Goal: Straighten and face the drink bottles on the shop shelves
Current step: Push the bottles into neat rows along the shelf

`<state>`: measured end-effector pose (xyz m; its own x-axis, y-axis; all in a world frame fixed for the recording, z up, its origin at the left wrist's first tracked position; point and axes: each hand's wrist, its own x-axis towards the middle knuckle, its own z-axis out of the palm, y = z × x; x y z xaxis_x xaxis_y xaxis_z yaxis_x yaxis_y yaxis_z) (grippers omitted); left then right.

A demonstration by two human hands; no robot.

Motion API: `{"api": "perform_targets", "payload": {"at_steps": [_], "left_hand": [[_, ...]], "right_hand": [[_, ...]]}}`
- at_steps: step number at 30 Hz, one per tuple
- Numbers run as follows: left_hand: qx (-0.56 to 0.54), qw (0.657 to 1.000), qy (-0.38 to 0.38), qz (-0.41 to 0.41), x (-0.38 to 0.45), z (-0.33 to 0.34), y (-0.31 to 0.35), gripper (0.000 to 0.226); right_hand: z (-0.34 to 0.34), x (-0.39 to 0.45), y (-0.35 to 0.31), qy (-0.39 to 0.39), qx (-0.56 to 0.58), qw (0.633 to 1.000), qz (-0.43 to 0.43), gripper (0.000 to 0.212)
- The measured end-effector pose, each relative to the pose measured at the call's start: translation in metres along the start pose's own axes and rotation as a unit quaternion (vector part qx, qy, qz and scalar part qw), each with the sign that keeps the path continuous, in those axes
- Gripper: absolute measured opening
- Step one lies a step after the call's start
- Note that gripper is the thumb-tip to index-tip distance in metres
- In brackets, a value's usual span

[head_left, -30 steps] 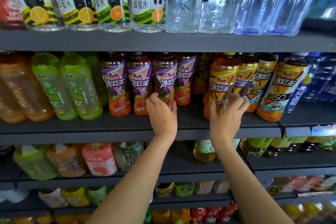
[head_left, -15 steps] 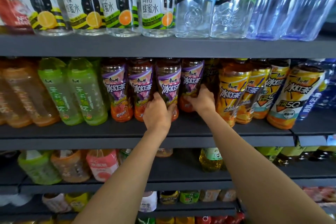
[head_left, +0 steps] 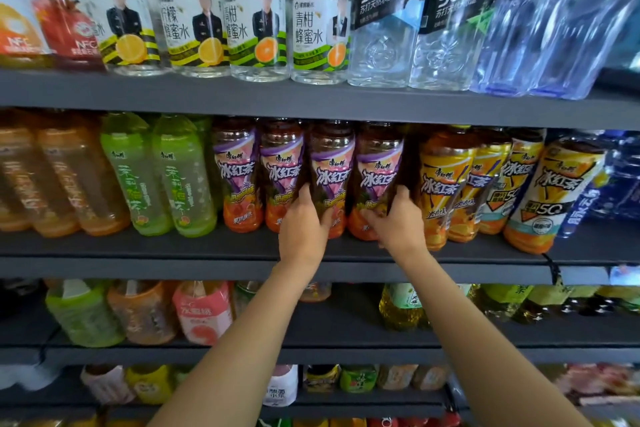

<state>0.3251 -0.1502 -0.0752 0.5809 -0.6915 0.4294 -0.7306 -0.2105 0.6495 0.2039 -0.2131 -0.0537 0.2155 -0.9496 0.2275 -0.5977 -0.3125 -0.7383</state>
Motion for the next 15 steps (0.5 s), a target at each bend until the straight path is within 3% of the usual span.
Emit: {"api": "perform_targets", "payload": {"at_steps": [3,4,6,8,11,15], "left_hand": [[-0.054,0.993,0.1,0.0,-0.015,-0.01,-0.021,0.037],[-0.059,0.989,0.134,-0.018,-0.016,-0.015,-0.031,0.033],[-0.059,0.978,0.184,-0.078,-0.015,-0.026,-0.047,0.034],[-0.045,0.972,0.204,-0.105,-0.013,-0.037,-0.056,0.038],[-0.029,0.974,0.173,-0.141,-0.007,-0.046,-0.066,0.049],[0.02,0.987,0.071,-0.146,0.009,-0.047,-0.077,0.062]], "right_hand": [[0.007,-0.028,0.0,0.165,0.019,0.982,-0.091,0.039],[0.01,-0.034,-0.003,0.183,0.031,0.973,-0.138,0.028],[0.023,-0.037,-0.012,0.152,0.008,0.958,-0.243,0.012],[0.039,-0.035,-0.024,0.072,-0.035,0.951,-0.297,0.013],[0.063,-0.036,-0.044,-0.02,-0.121,0.959,-0.255,0.04],[0.089,-0.038,-0.062,-0.046,-0.147,0.972,-0.177,0.065]]}}
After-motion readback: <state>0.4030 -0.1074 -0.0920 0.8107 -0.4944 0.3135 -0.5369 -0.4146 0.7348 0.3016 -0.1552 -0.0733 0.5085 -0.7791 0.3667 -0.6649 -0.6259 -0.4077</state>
